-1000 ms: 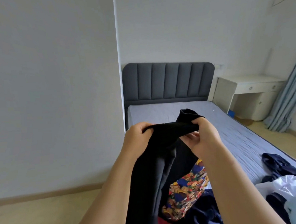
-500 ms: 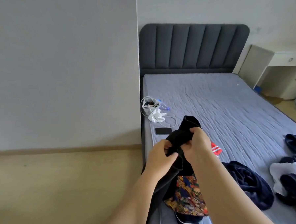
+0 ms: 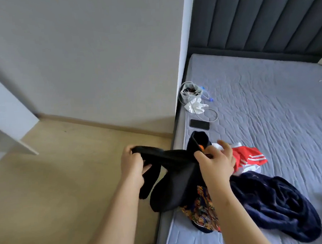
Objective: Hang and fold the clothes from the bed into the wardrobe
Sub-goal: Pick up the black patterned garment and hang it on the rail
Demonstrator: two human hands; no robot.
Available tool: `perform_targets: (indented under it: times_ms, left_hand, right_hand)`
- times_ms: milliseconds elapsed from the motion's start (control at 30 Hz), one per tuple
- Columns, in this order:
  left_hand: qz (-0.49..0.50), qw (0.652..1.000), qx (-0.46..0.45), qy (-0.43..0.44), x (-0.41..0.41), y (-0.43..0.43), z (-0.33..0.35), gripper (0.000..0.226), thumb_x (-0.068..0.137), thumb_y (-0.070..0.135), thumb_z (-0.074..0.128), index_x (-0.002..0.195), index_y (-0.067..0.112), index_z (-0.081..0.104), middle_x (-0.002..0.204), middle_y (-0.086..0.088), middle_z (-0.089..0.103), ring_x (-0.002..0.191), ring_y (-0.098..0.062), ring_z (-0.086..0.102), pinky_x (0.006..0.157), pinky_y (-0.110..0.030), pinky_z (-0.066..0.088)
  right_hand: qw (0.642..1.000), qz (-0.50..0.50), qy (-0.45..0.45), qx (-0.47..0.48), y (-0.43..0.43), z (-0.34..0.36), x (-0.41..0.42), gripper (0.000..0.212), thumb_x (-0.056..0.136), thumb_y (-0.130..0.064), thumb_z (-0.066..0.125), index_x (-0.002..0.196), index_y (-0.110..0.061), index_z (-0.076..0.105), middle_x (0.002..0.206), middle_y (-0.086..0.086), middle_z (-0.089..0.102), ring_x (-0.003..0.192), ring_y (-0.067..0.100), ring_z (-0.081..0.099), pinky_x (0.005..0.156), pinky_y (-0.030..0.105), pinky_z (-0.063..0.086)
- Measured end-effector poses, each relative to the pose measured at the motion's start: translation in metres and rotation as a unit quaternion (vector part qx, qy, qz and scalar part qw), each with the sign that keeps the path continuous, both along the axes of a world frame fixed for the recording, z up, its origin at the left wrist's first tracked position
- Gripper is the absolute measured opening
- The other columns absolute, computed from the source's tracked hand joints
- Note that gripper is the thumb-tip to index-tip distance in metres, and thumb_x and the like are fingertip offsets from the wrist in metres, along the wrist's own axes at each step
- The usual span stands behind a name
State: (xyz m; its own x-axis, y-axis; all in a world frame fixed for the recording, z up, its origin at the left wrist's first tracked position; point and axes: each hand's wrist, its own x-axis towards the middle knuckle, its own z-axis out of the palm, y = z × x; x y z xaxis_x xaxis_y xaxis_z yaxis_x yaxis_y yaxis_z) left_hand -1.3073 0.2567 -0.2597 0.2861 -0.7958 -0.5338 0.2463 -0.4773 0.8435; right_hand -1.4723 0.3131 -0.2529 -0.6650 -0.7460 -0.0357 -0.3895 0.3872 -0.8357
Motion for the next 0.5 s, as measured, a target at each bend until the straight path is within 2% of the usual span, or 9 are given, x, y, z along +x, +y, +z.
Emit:
perform_targets:
  times_ms: [33, 67, 100, 133, 200, 267, 367, 467, 500]
  left_hand:
    - [0.031, 0.999, -0.018, 0.015, 0.01, 0.002, 0.006, 0.03, 0.09, -0.004, 0.029, 0.089, 0.016, 0.051, 0.094, -0.009, 0.057, 0.077, -0.022, 0.059, 0.056, -0.031, 0.052]
    - [0.062, 0.997, -0.033, 0.028, 0.022, 0.004, 0.013, 0.03, 0.089, -0.005, 0.03, 0.09, 0.015, 0.052, 0.093, -0.01, 0.057, 0.077, -0.023, 0.058, 0.056, -0.03, 0.05]
    - [0.092, 0.994, -0.045, 0.039, 0.034, 0.007, 0.02, 0.03, 0.089, -0.006, 0.03, 0.094, 0.013, 0.053, 0.094, -0.011, 0.057, 0.077, -0.024, 0.058, 0.056, -0.03, 0.049]
    - [0.123, 0.99, -0.053, 0.046, 0.046, 0.01, 0.027, 0.031, 0.089, -0.008, 0.03, 0.099, 0.01, 0.053, 0.094, -0.012, 0.057, 0.078, -0.025, 0.058, 0.056, -0.03, 0.049]
    - [0.188, 0.978, -0.065, 0.056, 0.074, 0.018, 0.04, 0.034, 0.088, -0.009, 0.03, 0.103, 0.01, 0.053, 0.092, -0.011, 0.057, 0.077, -0.025, 0.057, 0.051, -0.025, 0.049]
    - [0.255, 0.962, -0.07, 0.068, 0.104, 0.025, 0.051, 0.031, 0.087, -0.008, 0.033, 0.101, 0.009, 0.055, 0.088, -0.008, 0.057, 0.072, -0.022, 0.056, 0.042, -0.017, 0.046]
    - [0.337, 0.932, -0.087, 0.099, 0.147, 0.031, 0.066, 0.023, 0.086, -0.006, 0.04, 0.086, 0.009, 0.057, 0.082, -0.006, 0.057, 0.068, -0.019, 0.055, 0.049, -0.021, 0.047]
    - [0.394, 0.905, -0.105, 0.121, 0.194, 0.035, 0.077, 0.024, 0.085, -0.003, 0.041, 0.078, 0.013, 0.057, 0.078, -0.004, 0.058, 0.067, -0.018, 0.056, 0.056, -0.025, 0.047]
    - [0.406, 0.899, -0.11, 0.123, 0.211, 0.037, 0.08, 0.024, 0.085, -0.003, 0.041, 0.078, 0.014, 0.057, 0.078, -0.004, 0.058, 0.067, -0.018, 0.056, 0.058, -0.025, 0.047]
  right_hand:
    - [0.998, 0.049, -0.022, -0.026, -0.003, -0.002, 0.008, 0.024, 0.07, -0.018, 0.068, 0.053, -0.021, 0.051, 0.122, -0.013, 0.047, 0.112, 0.017, 0.037, 0.091, 0.031, 0.026]
    - [0.992, 0.099, -0.068, -0.045, -0.007, -0.003, 0.018, 0.03, 0.068, -0.018, 0.067, 0.048, -0.022, 0.045, 0.11, -0.014, 0.055, 0.103, 0.015, 0.043, 0.087, 0.032, 0.031]
    - [0.98, 0.145, -0.127, -0.05, -0.009, -0.003, 0.029, 0.033, 0.066, -0.019, 0.065, 0.046, -0.02, 0.039, 0.09, -0.013, 0.059, 0.088, 0.014, 0.048, 0.078, 0.033, 0.036]
    - [0.964, 0.184, -0.185, -0.044, -0.011, -0.002, 0.041, 0.033, 0.068, -0.019, 0.065, 0.049, -0.019, 0.038, 0.07, -0.009, 0.055, 0.073, 0.015, 0.047, 0.068, 0.032, 0.036]
    - [0.934, 0.253, -0.249, -0.024, -0.017, 0.0, 0.063, 0.035, 0.076, -0.019, 0.067, 0.053, -0.02, 0.04, 0.057, -0.001, 0.045, 0.062, 0.016, 0.044, 0.061, 0.03, 0.032]
    - [0.909, 0.316, -0.273, -0.01, -0.023, 0.007, 0.087, 0.04, 0.079, -0.027, 0.07, 0.055, -0.021, 0.038, 0.053, -0.006, 0.045, 0.057, 0.011, 0.045, 0.058, 0.028, 0.034]
    - [0.882, 0.387, -0.267, -0.01, -0.036, 0.019, 0.125, 0.041, 0.078, -0.033, 0.072, 0.064, -0.021, 0.035, 0.051, -0.016, 0.044, 0.048, 0.001, 0.04, 0.049, 0.015, 0.035]
    - [0.869, 0.435, -0.236, 0.026, -0.05, 0.03, 0.167, 0.032, 0.079, -0.032, 0.072, 0.089, -0.028, 0.042, 0.081, -0.014, 0.054, 0.069, 0.005, 0.055, 0.056, 0.017, 0.043]
    - [0.857, 0.459, -0.231, 0.048, -0.054, 0.034, 0.183, 0.038, 0.079, -0.031, 0.072, 0.1, -0.034, 0.04, 0.089, -0.014, 0.053, 0.077, 0.007, 0.057, 0.059, 0.018, 0.045]
